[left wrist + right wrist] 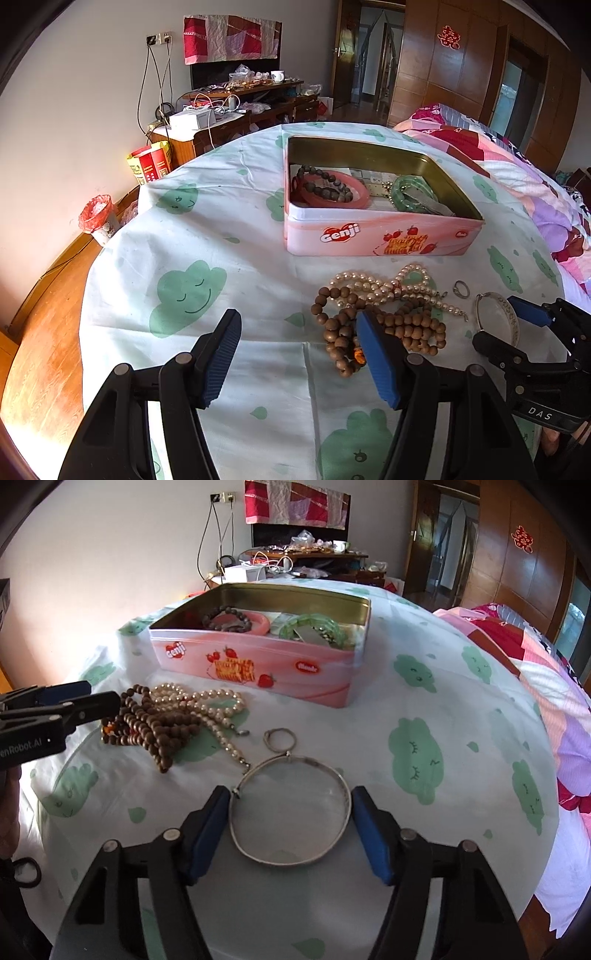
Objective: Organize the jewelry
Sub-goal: 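Grasp the wooden bead bracelet with the left gripper while the right gripper grasps the silver bangle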
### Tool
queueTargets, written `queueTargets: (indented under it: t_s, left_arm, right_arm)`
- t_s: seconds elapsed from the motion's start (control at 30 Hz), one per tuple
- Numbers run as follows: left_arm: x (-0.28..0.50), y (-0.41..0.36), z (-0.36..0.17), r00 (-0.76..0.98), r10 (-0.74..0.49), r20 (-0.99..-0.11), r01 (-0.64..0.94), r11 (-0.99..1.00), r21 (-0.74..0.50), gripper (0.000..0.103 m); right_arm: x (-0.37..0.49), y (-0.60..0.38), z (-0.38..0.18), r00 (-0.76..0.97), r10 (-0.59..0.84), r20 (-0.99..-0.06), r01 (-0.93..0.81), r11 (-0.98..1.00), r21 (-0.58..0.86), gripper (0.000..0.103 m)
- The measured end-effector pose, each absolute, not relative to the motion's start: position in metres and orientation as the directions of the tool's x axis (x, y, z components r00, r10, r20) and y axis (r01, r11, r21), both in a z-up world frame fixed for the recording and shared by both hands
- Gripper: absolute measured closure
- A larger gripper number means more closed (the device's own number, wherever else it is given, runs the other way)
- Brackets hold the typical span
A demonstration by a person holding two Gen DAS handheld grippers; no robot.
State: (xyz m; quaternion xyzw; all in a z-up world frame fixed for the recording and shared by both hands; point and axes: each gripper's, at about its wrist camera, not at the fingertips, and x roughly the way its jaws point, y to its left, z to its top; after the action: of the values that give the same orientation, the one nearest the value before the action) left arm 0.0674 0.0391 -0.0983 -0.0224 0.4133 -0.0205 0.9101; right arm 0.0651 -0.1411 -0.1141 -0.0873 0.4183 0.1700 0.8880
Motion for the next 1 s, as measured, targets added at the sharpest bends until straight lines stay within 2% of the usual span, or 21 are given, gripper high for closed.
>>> queueTargets:
  t_s: [0.23, 0.73, 0.83, 0.9, 0.93, 0.97, 1.0]
  left_arm:
    - [0.065, 0.028, -0.100, 0.654, -0.081, -0.752, 0.057, 0.997, -0.058, 0.038]
    - [0.071, 0.017, -0.111, 0.625, -0.160, -0.764, 0.108, 0.987, -0.118, 0.038]
    - [0.067, 0.013, -0.110, 0.625, -0.192, -0.757, 0.142, 0.981, -0.132, 0.055]
    - [0.064, 0.009, -0.108, 0.632, -0.180, -0.754, 0.157, 0.982, -0.103, 0.058]
    - [0.063, 0.008, -0.107, 0.635, -0.177, -0.752, 0.161, 0.982, -0.095, 0.065]
    - [0.063, 0.009, -0.106, 0.635, -0.175, -0.752, 0.163, 0.982, -0.090, 0.088]
    - [0.063, 0.009, -0.106, 0.628, -0.183, -0.757, 0.170, 0.981, -0.096, 0.088]
  right_arm:
    - [0.062, -0.160, -0.110, 0.649, 0.172, -0.741, -0.309, 0.950, -0.050, 0.034]
    - [0.065, -0.170, -0.113, 0.656, 0.163, -0.736, -0.294, 0.955, -0.050, 0.034]
    - [0.065, -0.170, -0.114, 0.657, 0.162, -0.736, -0.292, 0.955, -0.051, 0.034]
    - [0.065, -0.169, -0.114, 0.659, 0.161, -0.735, -0.292, 0.955, -0.053, 0.034]
    - [0.065, -0.169, -0.114, 0.659, 0.160, -0.735, -0.292, 0.955, -0.054, 0.034]
    - [0.065, -0.169, -0.114, 0.659, 0.160, -0.735, -0.292, 0.955, -0.054, 0.034]
    - [0.065, -0.169, -0.114, 0.660, 0.160, -0.734, -0.292, 0.955, -0.054, 0.034]
